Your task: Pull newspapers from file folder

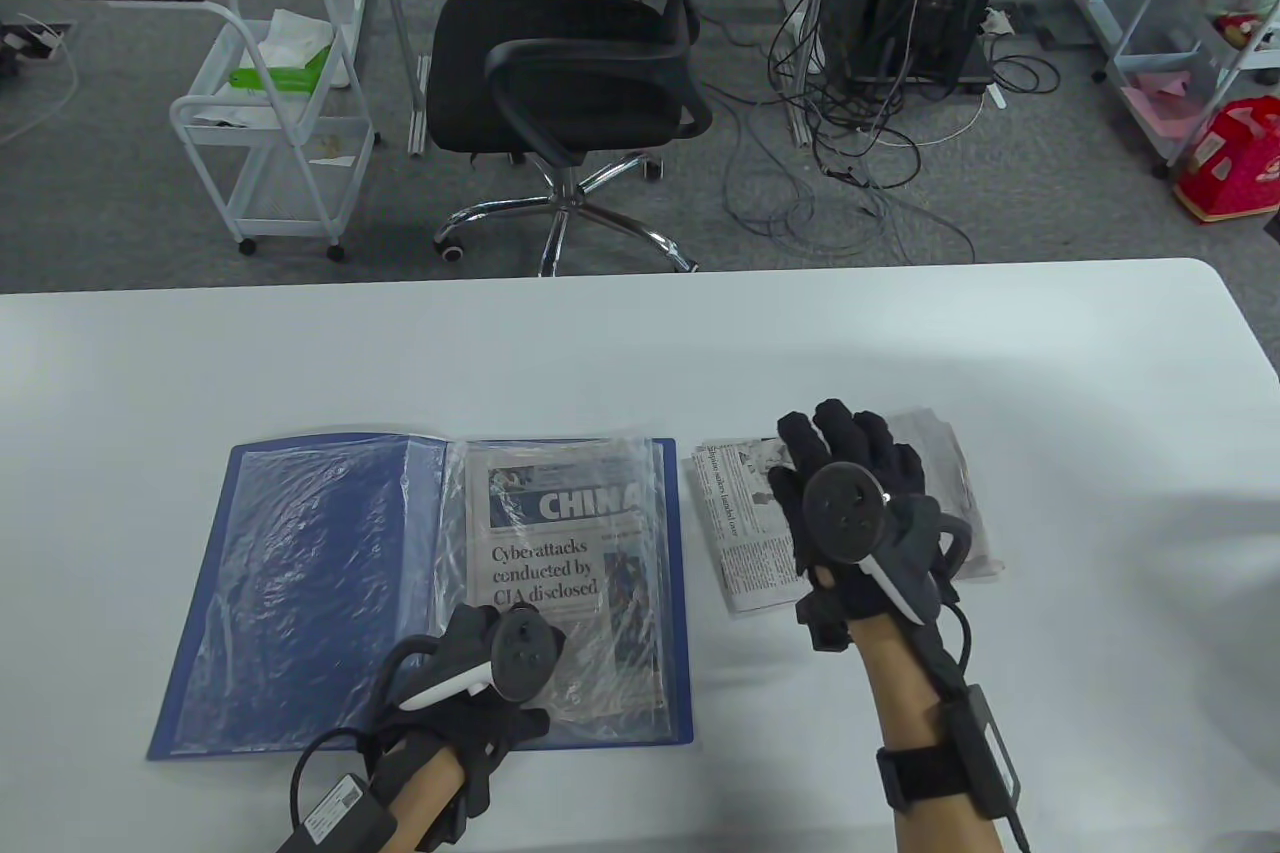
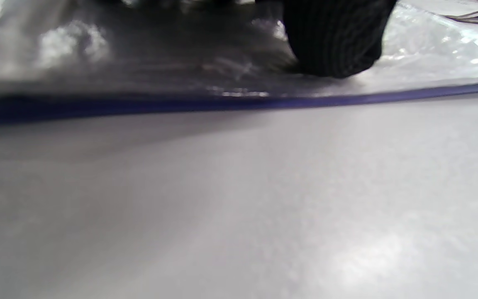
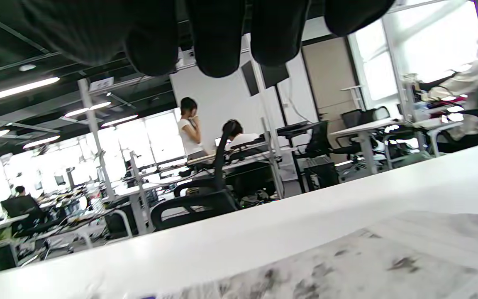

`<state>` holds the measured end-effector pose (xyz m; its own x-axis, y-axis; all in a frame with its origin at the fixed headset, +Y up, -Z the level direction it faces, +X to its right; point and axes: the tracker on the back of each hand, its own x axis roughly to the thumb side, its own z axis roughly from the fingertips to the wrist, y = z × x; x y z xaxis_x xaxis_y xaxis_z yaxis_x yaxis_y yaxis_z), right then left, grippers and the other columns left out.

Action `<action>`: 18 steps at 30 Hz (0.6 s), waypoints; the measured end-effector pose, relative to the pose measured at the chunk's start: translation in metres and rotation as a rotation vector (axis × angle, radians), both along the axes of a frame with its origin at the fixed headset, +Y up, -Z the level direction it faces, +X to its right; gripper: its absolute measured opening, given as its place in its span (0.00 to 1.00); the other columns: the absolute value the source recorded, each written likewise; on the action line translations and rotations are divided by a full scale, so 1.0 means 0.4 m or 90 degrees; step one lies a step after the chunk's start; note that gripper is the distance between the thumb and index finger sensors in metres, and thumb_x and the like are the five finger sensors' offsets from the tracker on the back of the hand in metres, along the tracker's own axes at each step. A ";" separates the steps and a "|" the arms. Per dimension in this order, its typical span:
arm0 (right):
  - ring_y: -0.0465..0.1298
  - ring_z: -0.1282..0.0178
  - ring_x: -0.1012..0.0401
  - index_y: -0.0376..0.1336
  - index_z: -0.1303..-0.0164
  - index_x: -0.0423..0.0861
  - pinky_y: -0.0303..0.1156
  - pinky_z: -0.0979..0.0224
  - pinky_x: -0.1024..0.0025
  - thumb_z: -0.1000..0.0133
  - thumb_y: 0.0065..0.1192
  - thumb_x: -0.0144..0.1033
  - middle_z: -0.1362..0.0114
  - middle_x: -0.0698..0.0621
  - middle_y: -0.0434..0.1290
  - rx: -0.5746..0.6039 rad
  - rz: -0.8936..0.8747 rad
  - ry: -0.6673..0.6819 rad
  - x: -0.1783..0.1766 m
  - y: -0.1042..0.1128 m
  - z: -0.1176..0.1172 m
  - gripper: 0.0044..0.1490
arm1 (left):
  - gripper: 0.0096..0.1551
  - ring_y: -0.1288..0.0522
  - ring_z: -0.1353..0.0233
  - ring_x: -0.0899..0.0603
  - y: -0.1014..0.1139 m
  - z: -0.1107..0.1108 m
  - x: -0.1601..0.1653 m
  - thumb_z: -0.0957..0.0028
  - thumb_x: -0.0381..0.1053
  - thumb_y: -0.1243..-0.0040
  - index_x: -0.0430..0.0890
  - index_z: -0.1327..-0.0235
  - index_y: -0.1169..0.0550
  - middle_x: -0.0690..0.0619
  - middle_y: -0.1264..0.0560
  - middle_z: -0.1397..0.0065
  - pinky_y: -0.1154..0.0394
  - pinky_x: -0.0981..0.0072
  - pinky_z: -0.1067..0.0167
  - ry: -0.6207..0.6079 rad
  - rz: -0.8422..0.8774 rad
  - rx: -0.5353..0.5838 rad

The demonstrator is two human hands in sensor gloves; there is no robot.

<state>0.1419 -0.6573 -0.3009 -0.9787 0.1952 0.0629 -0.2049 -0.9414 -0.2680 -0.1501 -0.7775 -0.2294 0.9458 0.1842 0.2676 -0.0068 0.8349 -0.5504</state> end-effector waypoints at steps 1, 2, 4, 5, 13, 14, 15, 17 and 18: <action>0.63 0.15 0.46 0.61 0.31 0.65 0.57 0.21 0.35 0.52 0.58 0.56 0.17 0.54 0.63 0.000 0.022 0.007 -0.013 -0.017 0.009 0.36 | 0.44 0.55 0.21 0.28 0.000 0.000 0.000 0.50 0.57 0.41 0.54 0.22 0.46 0.47 0.57 0.17 0.48 0.34 0.30 0.000 0.000 0.000; 0.63 0.15 0.46 0.61 0.31 0.65 0.57 0.21 0.35 0.52 0.58 0.57 0.17 0.54 0.64 0.000 0.025 0.007 -0.015 -0.020 0.011 0.36 | 0.44 0.55 0.21 0.28 0.000 0.000 0.000 0.50 0.57 0.41 0.54 0.22 0.46 0.47 0.57 0.17 0.48 0.34 0.30 0.000 0.000 0.000; 0.63 0.15 0.45 0.61 0.31 0.65 0.56 0.22 0.35 0.52 0.58 0.56 0.17 0.54 0.64 0.001 0.062 0.020 -0.034 -0.059 0.020 0.36 | 0.44 0.55 0.21 0.27 -0.001 0.001 -0.001 0.50 0.57 0.41 0.54 0.22 0.46 0.47 0.57 0.17 0.48 0.34 0.30 -0.002 0.003 0.002; 0.63 0.16 0.45 0.61 0.31 0.65 0.57 0.22 0.35 0.52 0.58 0.57 0.17 0.53 0.64 0.001 0.077 0.021 -0.041 -0.076 0.018 0.36 | 0.44 0.55 0.21 0.28 0.000 0.002 -0.002 0.50 0.57 0.41 0.54 0.22 0.46 0.48 0.57 0.17 0.48 0.34 0.30 -0.001 0.006 0.003; 0.65 0.16 0.45 0.61 0.31 0.65 0.57 0.22 0.35 0.53 0.58 0.56 0.18 0.53 0.64 -0.044 0.090 0.015 -0.057 -0.139 0.006 0.35 | 0.47 0.56 0.20 0.27 0.004 0.003 -0.006 0.49 0.58 0.41 0.54 0.21 0.49 0.47 0.57 0.16 0.48 0.33 0.29 -0.001 0.018 -0.006; 0.65 0.17 0.45 0.61 0.32 0.65 0.57 0.22 0.35 0.53 0.58 0.56 0.18 0.53 0.64 -0.045 0.084 0.015 -0.054 -0.141 0.006 0.35 | 0.48 0.55 0.20 0.26 0.015 0.004 -0.011 0.49 0.60 0.42 0.54 0.21 0.52 0.46 0.56 0.15 0.48 0.32 0.29 0.001 0.038 0.002; 0.65 0.17 0.45 0.61 0.32 0.65 0.57 0.22 0.35 0.53 0.58 0.56 0.18 0.53 0.64 -0.046 0.082 0.017 -0.052 -0.141 0.005 0.35 | 0.49 0.53 0.19 0.25 0.026 0.003 -0.013 0.49 0.61 0.42 0.53 0.21 0.52 0.46 0.55 0.14 0.47 0.31 0.30 0.008 0.056 0.010; 0.65 0.17 0.45 0.62 0.32 0.65 0.57 0.22 0.35 0.53 0.58 0.56 0.18 0.53 0.65 -0.045 0.079 0.013 -0.046 -0.140 0.004 0.35 | 0.50 0.53 0.19 0.24 0.055 0.000 -0.014 0.49 0.61 0.43 0.51 0.20 0.52 0.44 0.55 0.13 0.47 0.30 0.30 0.032 0.095 0.041; 0.65 0.17 0.45 0.62 0.32 0.65 0.58 0.22 0.35 0.53 0.58 0.56 0.18 0.53 0.65 -0.045 0.072 0.011 -0.043 -0.138 0.002 0.35 | 0.49 0.52 0.19 0.23 0.079 -0.007 -0.010 0.49 0.61 0.43 0.51 0.19 0.51 0.44 0.54 0.13 0.46 0.30 0.30 0.052 0.118 0.073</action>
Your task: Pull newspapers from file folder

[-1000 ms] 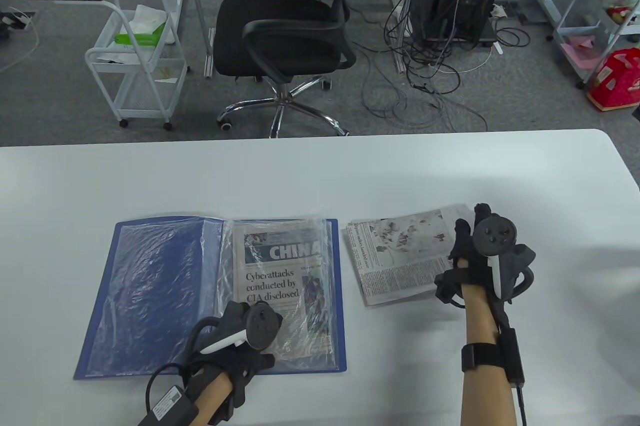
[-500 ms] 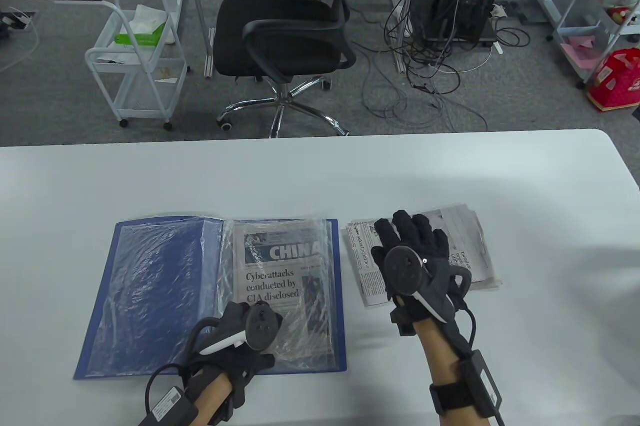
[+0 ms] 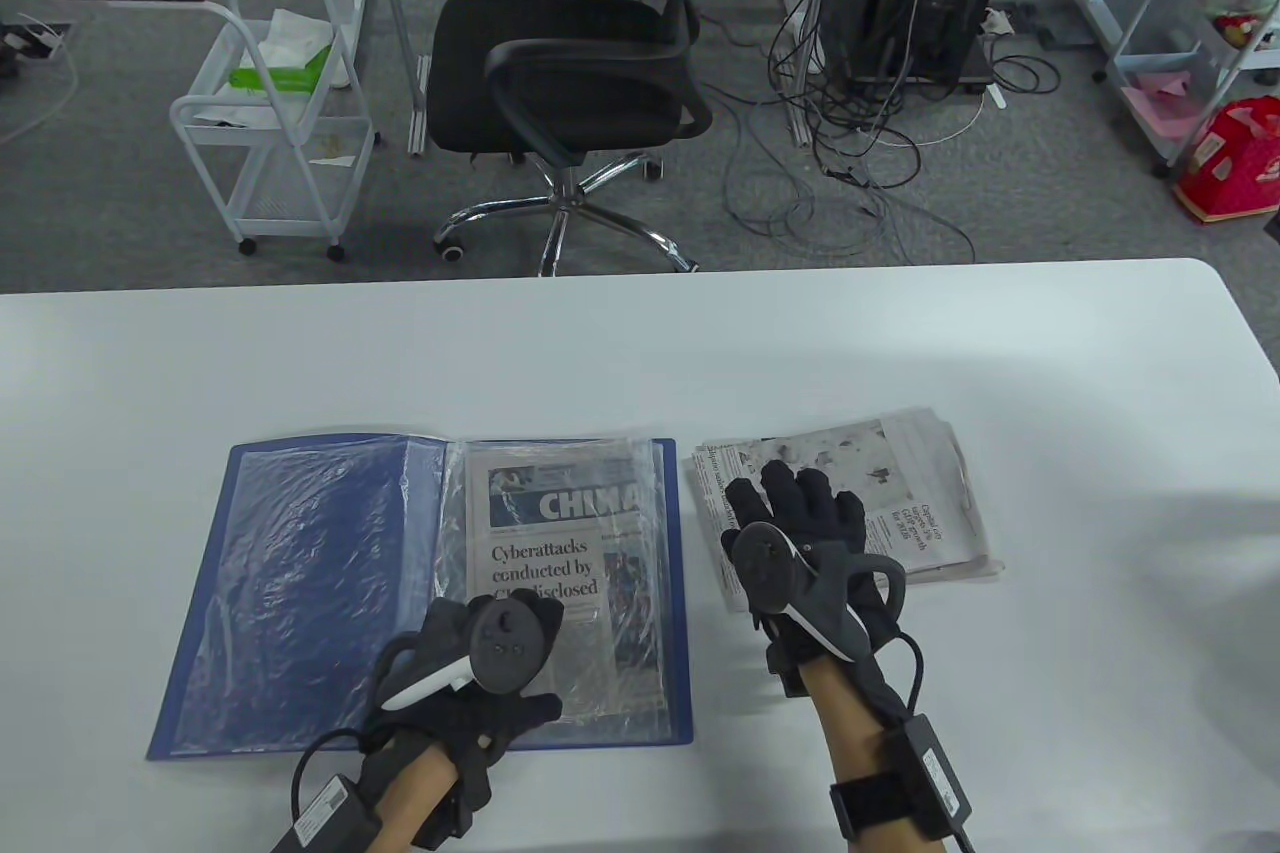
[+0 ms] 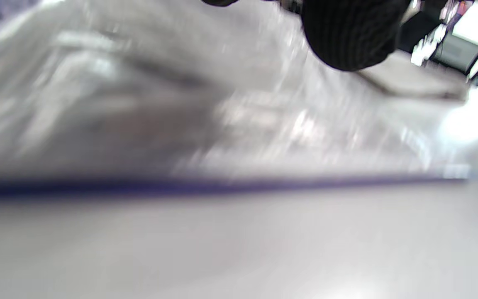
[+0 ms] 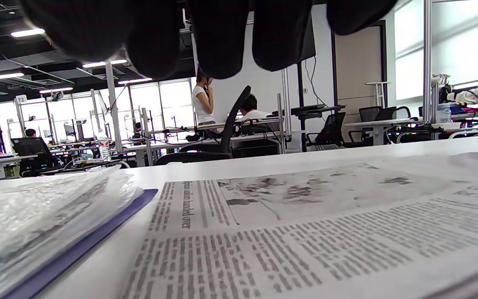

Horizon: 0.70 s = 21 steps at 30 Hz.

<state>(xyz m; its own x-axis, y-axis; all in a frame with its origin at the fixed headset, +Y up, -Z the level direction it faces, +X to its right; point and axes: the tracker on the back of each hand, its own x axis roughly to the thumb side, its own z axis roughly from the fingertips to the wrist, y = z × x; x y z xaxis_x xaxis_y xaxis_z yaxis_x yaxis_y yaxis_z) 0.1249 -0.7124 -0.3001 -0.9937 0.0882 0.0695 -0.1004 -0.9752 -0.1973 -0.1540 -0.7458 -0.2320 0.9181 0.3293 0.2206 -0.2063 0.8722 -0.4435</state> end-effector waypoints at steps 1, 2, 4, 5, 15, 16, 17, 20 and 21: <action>0.65 0.17 0.45 0.62 0.32 0.65 0.58 0.22 0.35 0.53 0.57 0.56 0.18 0.53 0.65 0.001 -0.007 -0.003 0.002 0.002 0.000 0.35 | 0.49 0.51 0.19 0.23 0.016 -0.005 0.008 0.49 0.61 0.43 0.50 0.19 0.50 0.44 0.53 0.13 0.46 0.30 0.30 0.013 0.011 0.019; 0.65 0.17 0.45 0.62 0.32 0.64 0.58 0.23 0.35 0.53 0.58 0.56 0.18 0.53 0.65 0.002 -0.012 -0.002 0.003 0.004 0.000 0.35 | 0.49 0.51 0.19 0.23 0.026 -0.011 0.016 0.48 0.61 0.44 0.50 0.18 0.49 0.43 0.53 0.13 0.46 0.30 0.30 0.022 0.013 0.032; 0.66 0.17 0.45 0.62 0.32 0.64 0.58 0.23 0.35 0.53 0.58 0.56 0.18 0.52 0.65 0.006 -0.024 0.000 0.005 0.009 0.002 0.35 | 0.49 0.51 0.19 0.23 0.036 -0.026 0.043 0.48 0.61 0.44 0.49 0.18 0.49 0.42 0.52 0.13 0.45 0.29 0.30 0.037 0.006 0.037; 0.66 0.17 0.45 0.62 0.32 0.64 0.58 0.23 0.35 0.53 0.58 0.56 0.18 0.52 0.65 0.008 -0.028 0.001 0.006 0.011 0.003 0.35 | 0.49 0.51 0.19 0.22 0.034 -0.035 0.057 0.48 0.62 0.45 0.49 0.18 0.49 0.41 0.53 0.13 0.45 0.29 0.30 0.043 0.005 0.034; 0.67 0.19 0.44 0.63 0.32 0.63 0.59 0.24 0.35 0.53 0.58 0.56 0.19 0.51 0.66 0.012 -0.062 0.008 0.019 0.021 0.008 0.35 | 0.56 0.63 0.24 0.21 -0.101 -0.083 0.157 0.50 0.67 0.49 0.41 0.21 0.57 0.36 0.66 0.19 0.54 0.28 0.32 0.137 -0.115 -0.117; 0.67 0.19 0.44 0.63 0.32 0.63 0.59 0.24 0.35 0.53 0.58 0.56 0.19 0.51 0.66 0.011 -0.066 0.008 0.019 0.021 0.007 0.35 | 0.54 0.61 0.23 0.21 -0.096 -0.081 0.159 0.50 0.66 0.51 0.42 0.20 0.55 0.37 0.64 0.19 0.52 0.29 0.32 0.136 -0.132 -0.080; 0.67 0.19 0.44 0.63 0.32 0.63 0.59 0.24 0.35 0.53 0.58 0.56 0.19 0.51 0.66 0.010 -0.069 0.008 0.019 0.021 0.007 0.35 | 0.49 0.57 0.22 0.23 -0.093 -0.081 0.160 0.48 0.63 0.51 0.44 0.20 0.51 0.39 0.60 0.18 0.48 0.30 0.32 0.142 -0.129 -0.058; 0.67 0.19 0.44 0.63 0.32 0.63 0.59 0.24 0.35 0.53 0.58 0.56 0.19 0.50 0.66 0.003 -0.079 0.013 0.017 0.017 0.007 0.35 | 0.37 0.46 0.23 0.24 -0.077 -0.080 0.156 0.45 0.54 0.47 0.47 0.22 0.39 0.41 0.49 0.17 0.39 0.33 0.33 0.168 -0.128 0.020; 0.67 0.19 0.44 0.63 0.32 0.63 0.59 0.24 0.35 0.53 0.58 0.56 0.19 0.51 0.66 0.002 -0.078 0.014 0.016 0.017 0.007 0.35 | 0.36 0.41 0.24 0.24 -0.068 -0.081 0.153 0.46 0.53 0.44 0.47 0.23 0.35 0.41 0.44 0.18 0.35 0.34 0.34 0.165 -0.135 0.053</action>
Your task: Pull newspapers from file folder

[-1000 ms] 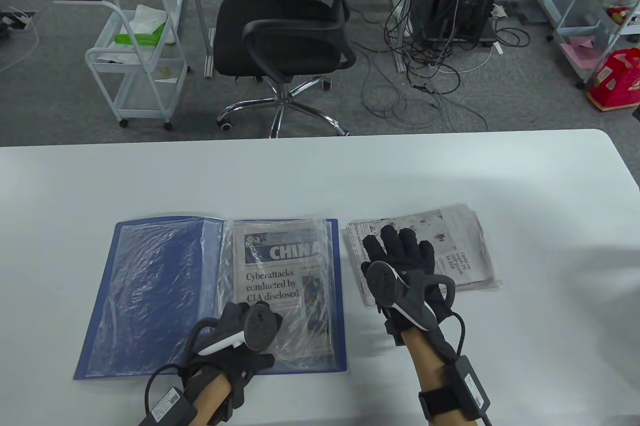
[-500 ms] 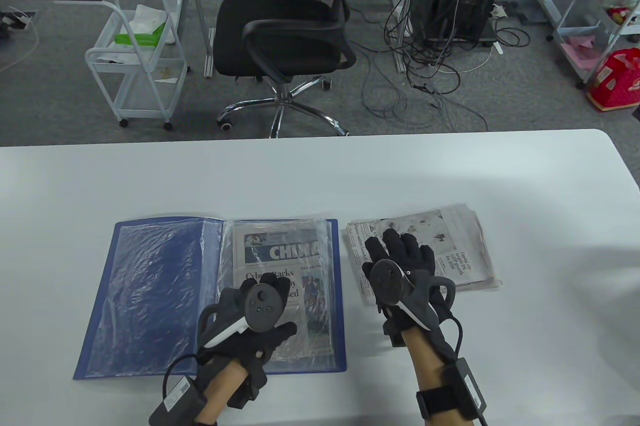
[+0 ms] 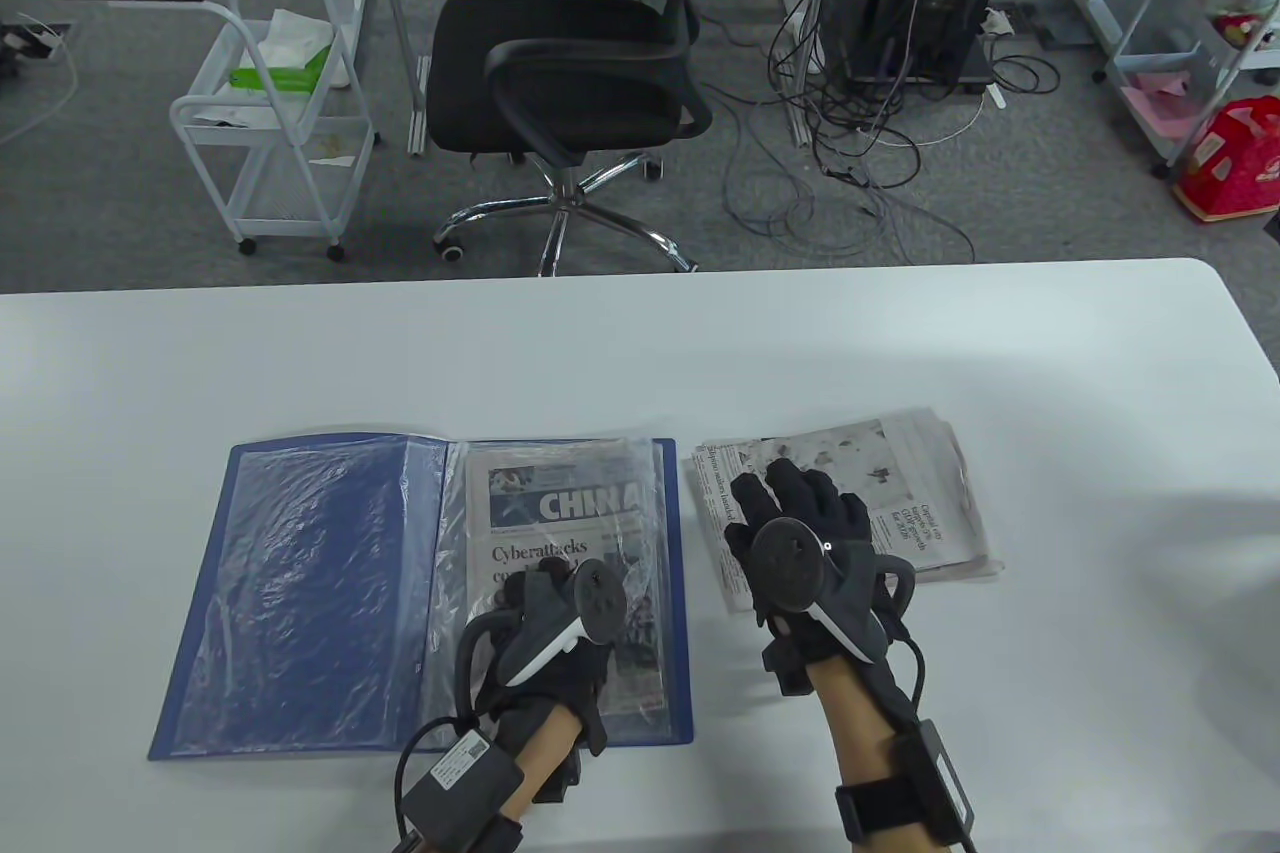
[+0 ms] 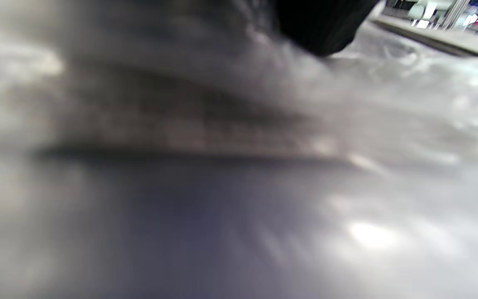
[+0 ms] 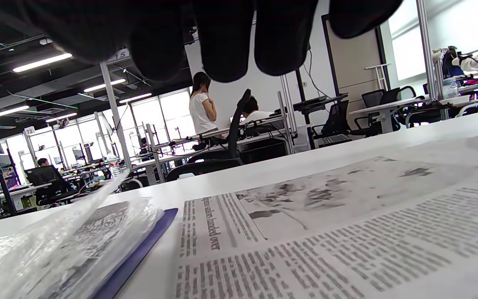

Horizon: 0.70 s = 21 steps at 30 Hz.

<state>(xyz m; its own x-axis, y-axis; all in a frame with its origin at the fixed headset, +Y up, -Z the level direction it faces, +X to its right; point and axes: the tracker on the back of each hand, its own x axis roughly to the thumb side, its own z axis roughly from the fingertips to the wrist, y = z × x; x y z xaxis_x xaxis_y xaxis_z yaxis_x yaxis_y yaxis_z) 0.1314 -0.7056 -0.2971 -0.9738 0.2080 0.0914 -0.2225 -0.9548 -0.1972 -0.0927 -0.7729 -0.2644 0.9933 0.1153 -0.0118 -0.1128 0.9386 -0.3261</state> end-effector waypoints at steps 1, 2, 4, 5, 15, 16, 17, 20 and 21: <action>0.67 0.19 0.44 0.63 0.32 0.63 0.59 0.24 0.35 0.53 0.58 0.56 0.19 0.51 0.66 0.001 0.004 0.000 0.000 0.001 0.000 0.35 | 0.35 0.37 0.24 0.25 0.012 -0.001 -0.007 0.46 0.53 0.43 0.47 0.24 0.32 0.41 0.40 0.18 0.32 0.35 0.35 0.000 0.000 0.008; 0.67 0.19 0.45 0.63 0.32 0.63 0.59 0.24 0.35 0.53 0.58 0.56 0.19 0.51 0.66 0.003 0.005 -0.001 0.001 0.002 0.001 0.35 | 0.35 0.34 0.24 0.26 0.027 -0.001 -0.018 0.46 0.53 0.43 0.45 0.24 0.29 0.40 0.37 0.18 0.29 0.36 0.35 0.008 0.021 0.011; 0.68 0.19 0.45 0.63 0.33 0.63 0.59 0.24 0.35 0.53 0.58 0.56 0.19 0.50 0.66 0.007 -0.002 -0.004 0.008 0.005 0.001 0.35 | 0.36 0.30 0.26 0.25 0.070 0.001 -0.058 0.46 0.53 0.44 0.43 0.23 0.28 0.37 0.35 0.19 0.27 0.36 0.37 0.045 0.119 0.038; 0.68 0.20 0.44 0.63 0.33 0.63 0.60 0.24 0.35 0.53 0.58 0.56 0.20 0.50 0.67 0.008 -0.009 -0.004 0.011 0.006 0.001 0.35 | 0.36 0.29 0.26 0.24 0.092 0.002 -0.082 0.46 0.53 0.44 0.42 0.24 0.27 0.36 0.33 0.19 0.27 0.35 0.38 0.063 0.158 0.055; 0.69 0.21 0.44 0.63 0.33 0.62 0.60 0.25 0.35 0.53 0.57 0.55 0.21 0.50 0.67 0.018 -0.033 -0.013 0.028 0.010 0.003 0.35 | 0.37 0.33 0.23 0.24 0.205 0.084 -0.410 0.45 0.54 0.45 0.41 0.22 0.27 0.35 0.34 0.17 0.32 0.33 0.35 0.236 0.379 0.179; 0.69 0.21 0.45 0.63 0.33 0.62 0.61 0.25 0.35 0.53 0.57 0.55 0.21 0.50 0.68 0.018 -0.027 -0.014 0.029 0.007 0.003 0.35 | 0.37 0.34 0.22 0.24 0.196 0.091 -0.449 0.45 0.54 0.45 0.41 0.22 0.28 0.35 0.35 0.17 0.33 0.33 0.34 0.264 0.375 0.189; 0.69 0.21 0.45 0.63 0.33 0.62 0.61 0.25 0.35 0.53 0.58 0.55 0.21 0.49 0.68 0.017 -0.026 -0.014 0.029 0.006 0.003 0.35 | 0.37 0.34 0.22 0.24 0.189 0.094 -0.465 0.45 0.54 0.45 0.41 0.22 0.28 0.36 0.35 0.17 0.33 0.33 0.34 0.275 0.374 0.194; 0.70 0.21 0.44 0.63 0.33 0.62 0.61 0.25 0.35 0.53 0.58 0.55 0.21 0.49 0.68 0.011 -0.021 -0.017 0.033 -0.002 0.000 0.35 | 0.37 0.35 0.22 0.24 0.149 0.101 -0.521 0.46 0.53 0.44 0.41 0.22 0.28 0.36 0.35 0.17 0.33 0.33 0.34 0.336 0.368 0.183; 0.70 0.21 0.44 0.63 0.33 0.62 0.61 0.25 0.35 0.53 0.58 0.55 0.21 0.49 0.68 0.008 -0.019 -0.019 0.035 -0.006 -0.001 0.35 | 0.37 0.35 0.22 0.24 0.133 0.103 -0.542 0.46 0.53 0.44 0.41 0.22 0.28 0.36 0.36 0.17 0.34 0.33 0.34 0.355 0.370 0.159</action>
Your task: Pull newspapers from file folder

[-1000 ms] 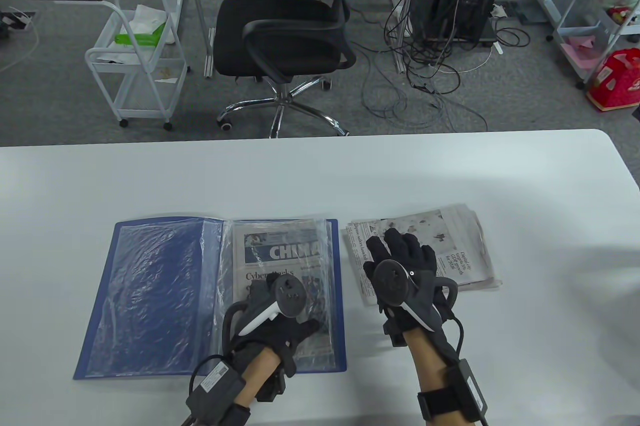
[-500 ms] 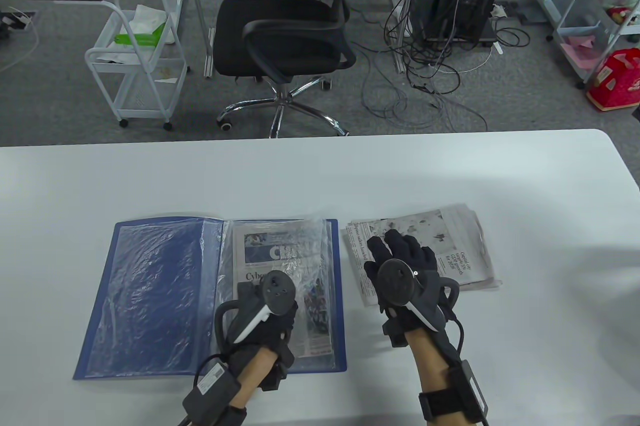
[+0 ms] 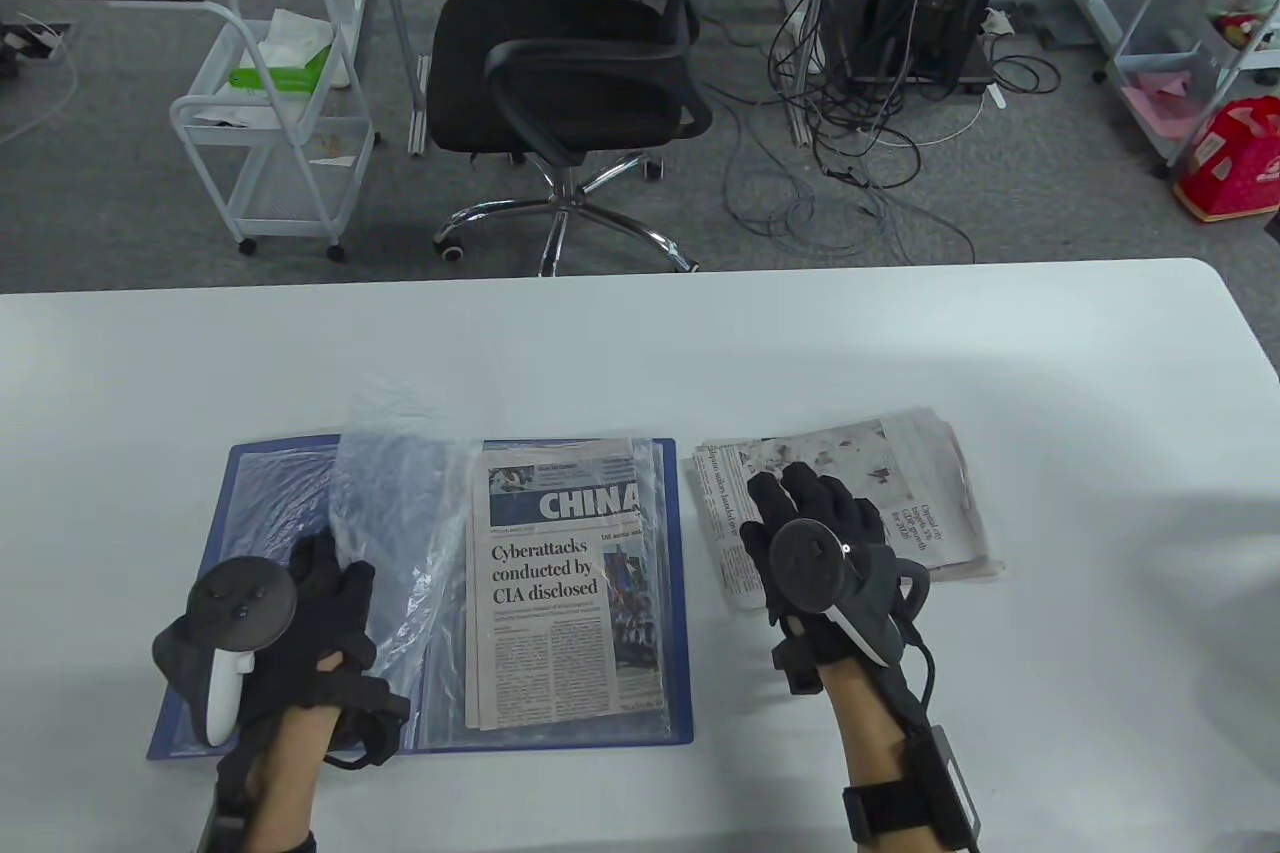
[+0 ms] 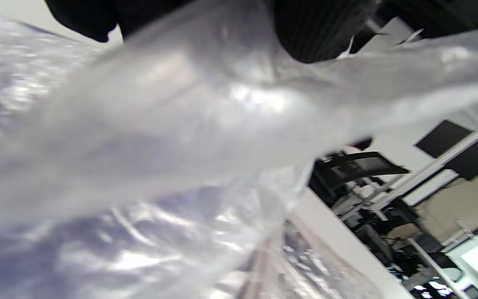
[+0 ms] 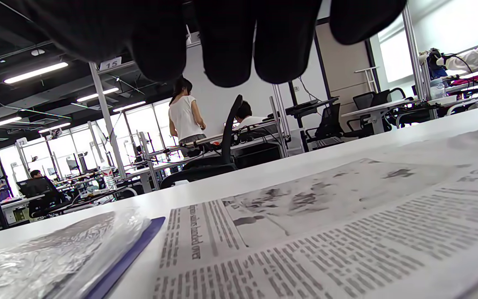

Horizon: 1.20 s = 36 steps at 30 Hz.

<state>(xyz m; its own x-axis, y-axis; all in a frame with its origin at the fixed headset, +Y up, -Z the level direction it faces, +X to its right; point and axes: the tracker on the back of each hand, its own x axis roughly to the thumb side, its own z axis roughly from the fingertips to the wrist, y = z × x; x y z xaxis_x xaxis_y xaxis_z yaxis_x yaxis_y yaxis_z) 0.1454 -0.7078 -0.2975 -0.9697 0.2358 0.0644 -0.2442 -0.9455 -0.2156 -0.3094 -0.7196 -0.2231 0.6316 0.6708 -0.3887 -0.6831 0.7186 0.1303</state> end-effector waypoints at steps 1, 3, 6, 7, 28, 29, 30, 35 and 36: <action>0.70 0.21 0.45 0.63 0.33 0.62 0.61 0.25 0.35 0.53 0.58 0.55 0.21 0.49 0.68 -0.003 0.001 -0.002 0.003 -0.003 -0.001 0.35 | 0.37 0.36 0.22 0.24 -0.011 0.001 -0.014 0.46 0.53 0.44 0.41 0.22 0.28 0.36 0.36 0.17 0.34 0.33 0.34 0.011 0.006 -0.008; 0.70 0.22 0.44 0.63 0.33 0.61 0.61 0.26 0.35 0.53 0.58 0.55 0.21 0.49 0.68 -0.010 0.002 -0.006 0.009 -0.010 -0.002 0.35 | 0.37 0.36 0.22 0.24 -0.033 0.003 -0.045 0.46 0.53 0.44 0.41 0.22 0.28 0.36 0.36 0.17 0.35 0.33 0.33 0.041 0.006 -0.030; 0.70 0.22 0.44 0.63 0.33 0.61 0.61 0.26 0.35 0.53 0.58 0.55 0.21 0.49 0.68 -0.019 0.007 -0.012 0.017 -0.017 -0.006 0.35 | 0.38 0.37 0.21 0.25 -0.056 0.005 -0.083 0.46 0.53 0.43 0.41 0.22 0.29 0.36 0.37 0.17 0.36 0.34 0.33 0.067 0.002 -0.065; 0.70 0.22 0.44 0.63 0.33 0.61 0.61 0.26 0.35 0.53 0.58 0.55 0.21 0.49 0.68 -0.020 0.007 -0.014 0.019 -0.018 -0.007 0.35 | 0.38 0.38 0.21 0.25 -0.061 0.006 -0.090 0.46 0.53 0.43 0.41 0.22 0.29 0.36 0.37 0.17 0.36 0.34 0.32 0.073 0.004 -0.071; 0.70 0.22 0.44 0.63 0.32 0.60 0.61 0.26 0.35 0.53 0.58 0.55 0.21 0.48 0.67 -0.023 -0.001 -0.023 0.031 -0.023 -0.014 0.36 | 0.38 0.39 0.19 0.25 0.129 0.081 -0.112 0.46 0.51 0.41 0.42 0.21 0.29 0.37 0.37 0.15 0.39 0.33 0.30 0.083 -0.025 0.227; 0.70 0.22 0.44 0.63 0.32 0.60 0.61 0.26 0.35 0.53 0.58 0.55 0.21 0.48 0.67 -0.022 -0.001 -0.022 0.031 -0.023 -0.014 0.36 | 0.36 0.38 0.20 0.25 0.142 0.082 -0.096 0.46 0.51 0.40 0.43 0.22 0.26 0.37 0.35 0.16 0.39 0.33 0.30 0.061 -0.038 0.234; 0.70 0.22 0.44 0.63 0.32 0.60 0.61 0.26 0.35 0.53 0.58 0.55 0.21 0.48 0.67 -0.022 0.000 -0.022 0.031 -0.022 -0.014 0.36 | 0.35 0.37 0.19 0.25 0.155 0.081 -0.075 0.47 0.51 0.40 0.43 0.23 0.24 0.38 0.32 0.16 0.38 0.34 0.30 0.029 -0.053 0.233; 0.70 0.22 0.44 0.63 0.32 0.60 0.61 0.26 0.35 0.53 0.58 0.55 0.21 0.48 0.68 -0.021 0.000 -0.019 0.031 -0.023 -0.014 0.35 | 0.35 0.33 0.21 0.25 0.169 0.065 0.029 0.47 0.52 0.39 0.44 0.25 0.22 0.39 0.29 0.17 0.36 0.34 0.31 -0.104 -0.121 0.220; 0.70 0.22 0.44 0.63 0.32 0.60 0.61 0.26 0.35 0.53 0.58 0.55 0.21 0.48 0.68 -0.021 0.001 -0.019 0.031 -0.024 -0.013 0.35 | 0.35 0.33 0.21 0.25 0.167 0.061 0.045 0.47 0.52 0.39 0.44 0.25 0.22 0.39 0.29 0.17 0.35 0.34 0.31 -0.123 -0.130 0.216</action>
<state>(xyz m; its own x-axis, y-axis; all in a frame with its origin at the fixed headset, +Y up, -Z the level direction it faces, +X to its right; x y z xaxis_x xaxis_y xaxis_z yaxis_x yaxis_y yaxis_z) 0.1576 -0.7174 -0.3029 -0.9715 0.2354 0.0281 -0.2364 -0.9527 -0.1908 -0.2914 -0.6528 -0.1986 0.8044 0.5934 -0.0298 -0.5660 0.7806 0.2652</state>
